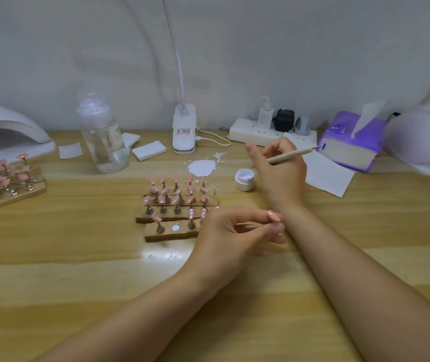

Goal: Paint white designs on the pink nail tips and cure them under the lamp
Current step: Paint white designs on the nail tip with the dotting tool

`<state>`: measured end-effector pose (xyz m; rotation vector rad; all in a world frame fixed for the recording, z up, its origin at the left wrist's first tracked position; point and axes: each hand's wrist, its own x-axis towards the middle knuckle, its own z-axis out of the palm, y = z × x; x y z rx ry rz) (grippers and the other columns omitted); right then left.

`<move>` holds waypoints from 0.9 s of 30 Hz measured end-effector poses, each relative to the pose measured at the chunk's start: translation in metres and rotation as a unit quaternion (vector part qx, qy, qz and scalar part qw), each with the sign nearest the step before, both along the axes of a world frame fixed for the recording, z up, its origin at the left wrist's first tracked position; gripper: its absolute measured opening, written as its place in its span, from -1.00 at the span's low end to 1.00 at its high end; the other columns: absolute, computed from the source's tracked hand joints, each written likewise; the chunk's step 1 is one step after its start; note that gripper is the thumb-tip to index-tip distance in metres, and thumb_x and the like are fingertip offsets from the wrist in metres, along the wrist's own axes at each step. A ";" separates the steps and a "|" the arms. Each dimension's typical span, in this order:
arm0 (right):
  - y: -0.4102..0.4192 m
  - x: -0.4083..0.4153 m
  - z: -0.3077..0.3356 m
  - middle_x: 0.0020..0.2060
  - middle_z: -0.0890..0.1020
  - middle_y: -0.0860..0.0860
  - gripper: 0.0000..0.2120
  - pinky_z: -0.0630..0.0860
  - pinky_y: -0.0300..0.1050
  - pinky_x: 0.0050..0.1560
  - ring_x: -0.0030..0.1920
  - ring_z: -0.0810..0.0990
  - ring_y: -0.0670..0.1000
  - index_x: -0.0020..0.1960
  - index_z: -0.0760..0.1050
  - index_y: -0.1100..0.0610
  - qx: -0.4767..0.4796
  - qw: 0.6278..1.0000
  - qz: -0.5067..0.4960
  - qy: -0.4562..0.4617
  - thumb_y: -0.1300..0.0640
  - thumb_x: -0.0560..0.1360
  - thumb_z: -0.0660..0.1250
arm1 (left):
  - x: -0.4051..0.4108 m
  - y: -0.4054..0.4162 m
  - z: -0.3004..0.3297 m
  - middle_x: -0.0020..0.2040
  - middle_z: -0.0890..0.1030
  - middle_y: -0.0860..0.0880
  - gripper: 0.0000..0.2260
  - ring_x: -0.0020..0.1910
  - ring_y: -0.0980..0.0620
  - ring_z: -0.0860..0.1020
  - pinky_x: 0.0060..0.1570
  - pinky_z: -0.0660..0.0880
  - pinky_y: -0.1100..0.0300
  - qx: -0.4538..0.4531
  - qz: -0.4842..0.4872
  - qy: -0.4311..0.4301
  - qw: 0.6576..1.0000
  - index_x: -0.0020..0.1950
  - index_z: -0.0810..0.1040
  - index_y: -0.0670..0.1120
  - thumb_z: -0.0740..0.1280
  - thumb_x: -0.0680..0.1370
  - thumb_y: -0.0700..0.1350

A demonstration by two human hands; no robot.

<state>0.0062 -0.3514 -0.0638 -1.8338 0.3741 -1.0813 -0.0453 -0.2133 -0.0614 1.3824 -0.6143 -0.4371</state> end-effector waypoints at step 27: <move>-0.007 0.006 -0.008 -0.58 0.37 -0.15 -0.55 0.27 -0.25 -0.39 -0.49 0.36 -0.16 -0.47 0.22 0.03 -0.084 0.995 0.017 0.051 0.01 0.38 0.45 | 0.001 -0.005 -0.007 -0.27 0.64 0.21 -0.76 -0.15 0.22 0.64 -0.33 0.53 0.35 0.027 0.005 -0.052 0.998 -0.26 0.56 -0.06 0.28 0.51 -0.35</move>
